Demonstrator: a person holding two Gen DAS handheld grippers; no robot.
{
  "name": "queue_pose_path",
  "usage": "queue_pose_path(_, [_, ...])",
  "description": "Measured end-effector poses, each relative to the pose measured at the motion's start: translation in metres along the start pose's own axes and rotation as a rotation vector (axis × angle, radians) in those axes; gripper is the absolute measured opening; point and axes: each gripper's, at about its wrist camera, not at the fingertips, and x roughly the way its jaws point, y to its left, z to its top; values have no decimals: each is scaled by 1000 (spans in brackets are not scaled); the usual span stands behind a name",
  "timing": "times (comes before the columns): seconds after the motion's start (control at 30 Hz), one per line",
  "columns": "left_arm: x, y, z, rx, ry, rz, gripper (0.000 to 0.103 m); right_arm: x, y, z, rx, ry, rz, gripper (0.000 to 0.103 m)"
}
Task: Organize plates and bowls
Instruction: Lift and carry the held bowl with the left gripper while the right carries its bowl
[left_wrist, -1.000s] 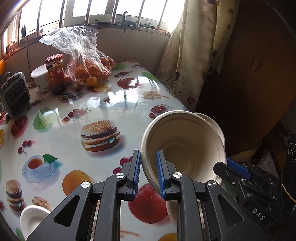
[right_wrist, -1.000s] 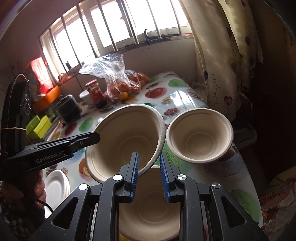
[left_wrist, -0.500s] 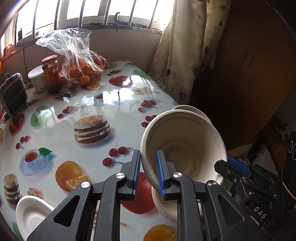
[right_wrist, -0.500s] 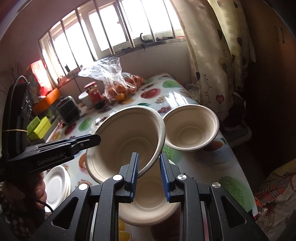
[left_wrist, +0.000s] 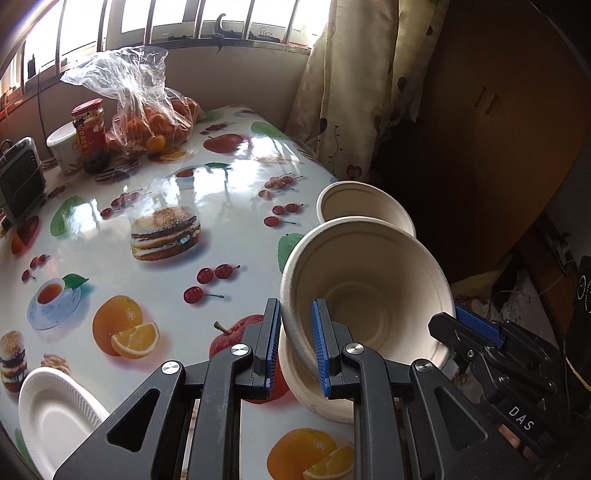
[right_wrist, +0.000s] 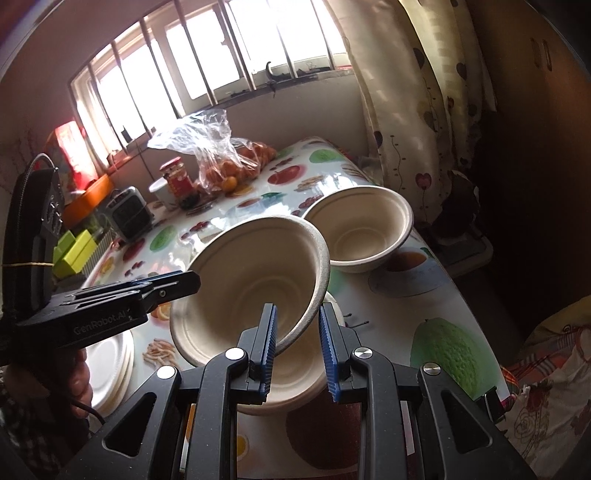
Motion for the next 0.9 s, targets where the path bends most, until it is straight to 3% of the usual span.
queue_pose_path(0.9, [22,1,-23,-29,78,0,18,10,-9,-24,19,56,-11,23])
